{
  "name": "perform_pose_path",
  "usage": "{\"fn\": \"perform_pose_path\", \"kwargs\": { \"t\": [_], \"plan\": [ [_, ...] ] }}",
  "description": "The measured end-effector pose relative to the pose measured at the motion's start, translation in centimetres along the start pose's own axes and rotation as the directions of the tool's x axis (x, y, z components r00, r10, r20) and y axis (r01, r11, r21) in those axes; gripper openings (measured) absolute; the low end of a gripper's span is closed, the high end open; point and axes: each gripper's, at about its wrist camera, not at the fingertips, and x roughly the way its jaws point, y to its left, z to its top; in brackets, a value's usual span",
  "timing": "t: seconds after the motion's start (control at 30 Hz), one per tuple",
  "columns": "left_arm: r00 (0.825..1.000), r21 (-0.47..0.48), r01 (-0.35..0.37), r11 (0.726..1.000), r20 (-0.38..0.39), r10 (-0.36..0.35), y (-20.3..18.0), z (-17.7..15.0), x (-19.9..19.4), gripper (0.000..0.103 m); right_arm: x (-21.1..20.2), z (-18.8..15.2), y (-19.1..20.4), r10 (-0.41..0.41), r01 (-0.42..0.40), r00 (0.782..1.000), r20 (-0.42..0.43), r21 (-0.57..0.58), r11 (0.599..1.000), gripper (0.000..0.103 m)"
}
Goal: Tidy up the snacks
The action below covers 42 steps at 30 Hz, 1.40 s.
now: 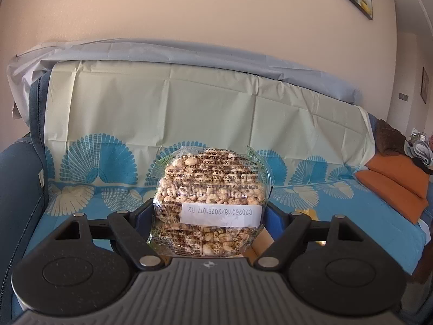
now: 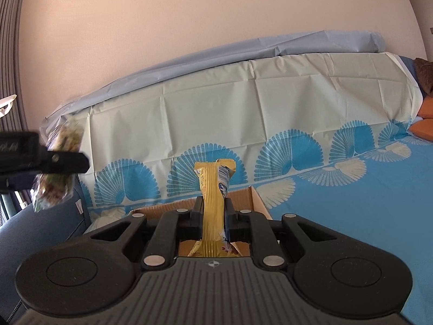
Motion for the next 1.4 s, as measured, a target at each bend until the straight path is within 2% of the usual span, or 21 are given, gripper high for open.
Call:
{"fn": "perform_pose_path", "kwargs": {
  "t": [0.03,0.1,0.13,0.17,0.33,0.43,0.5,0.63,0.7,0.83,1.0,1.1,1.23,1.4],
  "plan": [
    [1.0,-0.008,-0.02,1.0,-0.007,0.02,-0.3,0.5,0.8,0.089,0.3,-0.1,0.1,0.01,-0.01,1.0,-0.014,-0.002,1.0,0.017],
    [0.999,-0.028,-0.03,0.999,-0.026,0.029,-0.5,1.5,2.0,0.095,1.0,-0.4,0.5,0.006,-0.007,0.999,-0.046,-0.022,1.0,0.04],
    [0.999,-0.038,-0.02,0.999,-0.034,0.019,-0.5,1.7,2.4,0.096,1.2,-0.5,0.9,-0.014,0.012,0.998,-0.054,-0.038,0.999,0.074],
    [0.999,-0.043,-0.014,0.999,-0.037,0.013,-0.5,1.7,2.5,0.096,1.3,-0.6,1.1,-0.025,0.023,0.998,-0.053,-0.049,0.999,0.092],
    [0.999,-0.039,-0.01,0.999,-0.044,0.008,0.5,-0.6,1.1,0.096,1.7,-0.8,1.4,-0.018,0.014,0.997,-0.073,-0.06,0.998,0.093],
    [0.999,-0.066,-0.023,0.998,-0.048,0.02,1.8,-2.8,-0.9,0.096,1.8,-0.9,1.6,-0.032,0.027,0.996,-0.082,-0.06,0.998,0.098],
    [0.999,-0.095,-0.038,0.995,-0.034,0.035,2.7,-4.0,-2.5,0.096,1.8,-1.0,1.9,-0.044,0.038,0.995,-0.088,-0.065,0.997,0.102],
    [0.997,-0.09,-0.073,0.993,0.013,0.074,3.9,-6.3,-5.6,0.101,1.5,-1.4,2.7,-0.067,0.057,0.992,-0.107,-0.09,0.994,0.102],
    [0.998,-0.084,-0.067,0.994,0.012,0.068,4.4,-7.4,-6.6,0.103,1.2,-1.7,3.1,-0.093,0.081,0.989,-0.119,-0.101,0.992,0.102],
    [0.998,-0.125,-0.058,0.99,-0.039,0.054,5.8,-10.5,-7.9,0.103,-0.1,-2.3,3.6,-0.135,0.121,0.979,-0.15,-0.101,0.988,0.102],
    [0.986,-0.183,-0.077,0.98,-0.163,0.047,7.3,-13.4,-7.3,0.103,-2.6,-2.7,4.2,-0.174,0.151,0.974,-0.146,-0.158,0.976,0.102],
    [0.984,-0.154,-0.087,0.984,-0.166,0.061,7.2,-13.6,-7.2,0.103,-4.4,-2.8,3.5,-0.203,0.181,0.968,-0.145,-0.151,0.972,0.102],
    [0.981,-0.155,-0.081,0.985,-0.19,0.051,7.0,-13.9,-6.5,0.103,-5.8,-3.8,2.2,-0.237,0.222,0.95,-0.203,-0.094,0.971,0.102],
    [0.975,-0.149,-0.079,0.986,-0.217,0.045,6.3,-14.3,-5.4,0.103,-5.0,-5.2,2.8,-0.275,0.234,0.937,-0.216,-0.196,0.952,0.102]
  ]
}}
